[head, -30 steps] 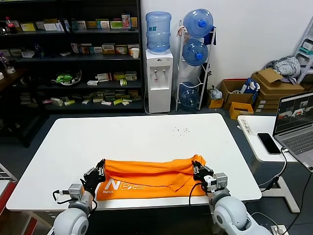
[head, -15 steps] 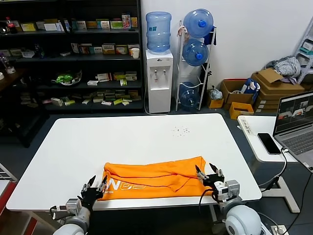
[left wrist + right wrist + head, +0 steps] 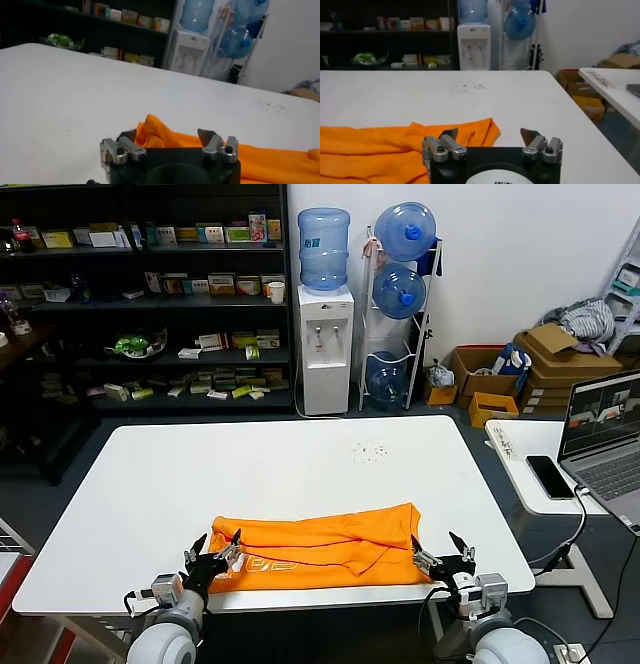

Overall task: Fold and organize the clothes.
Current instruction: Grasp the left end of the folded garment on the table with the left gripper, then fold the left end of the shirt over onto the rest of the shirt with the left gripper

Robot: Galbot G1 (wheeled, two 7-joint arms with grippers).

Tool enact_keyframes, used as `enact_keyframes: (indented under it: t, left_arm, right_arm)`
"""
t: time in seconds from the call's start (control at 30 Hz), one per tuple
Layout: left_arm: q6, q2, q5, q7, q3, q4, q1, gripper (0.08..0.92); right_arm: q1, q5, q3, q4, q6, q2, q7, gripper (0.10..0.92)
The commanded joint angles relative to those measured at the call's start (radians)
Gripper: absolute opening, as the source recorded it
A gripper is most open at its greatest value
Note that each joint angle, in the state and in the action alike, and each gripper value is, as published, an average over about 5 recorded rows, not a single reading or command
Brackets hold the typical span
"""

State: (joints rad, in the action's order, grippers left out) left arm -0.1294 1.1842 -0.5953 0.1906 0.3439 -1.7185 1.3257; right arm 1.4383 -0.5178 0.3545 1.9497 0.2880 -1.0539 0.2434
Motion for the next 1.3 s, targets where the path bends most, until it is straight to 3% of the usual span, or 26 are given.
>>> enact_keyframes:
  t: [0.03,0.2,0.8,0.97,1.17,1.3]
  left_arm:
    - [0.005,0.021,0.032,0.019,-0.021,0.13,-0.055,0.823]
    - [0.027,0.027,0.038,0.019,-0.027,0.136,-0.051,0.75]
    - [0.044,0.024,0.054,0.059,0.014,0.109,-0.026,0.231]
    - [0.039,-0.079,0.05,0.048,0.118,0.068,-0.01,0.132]
    - [0.042,-0.296,0.046,0.003,0.298,0.099,0.043,0.129]
    - [0.044,-0.4,0.077,-0.019,0.396,0.165,0.09,0.129]
  right_arm:
    - [0.042,0.02,0.029,0.01,-0.003,-0.024,-0.003,0.823]
    - [0.04,0.019,0.028,0.004,-0.002,-0.024,-0.004,0.823]
    - [0.034,0.018,0.02,-0.007,-0.008,-0.038,0.002,0.823]
    - [0.039,0.017,0.026,-0.001,-0.016,-0.043,0.005,0.823]
    - [0.035,0.013,0.025,-0.001,-0.025,-0.047,0.006,0.823]
    - [0.022,0.013,0.013,-0.012,-0.029,-0.058,0.006,0.823]
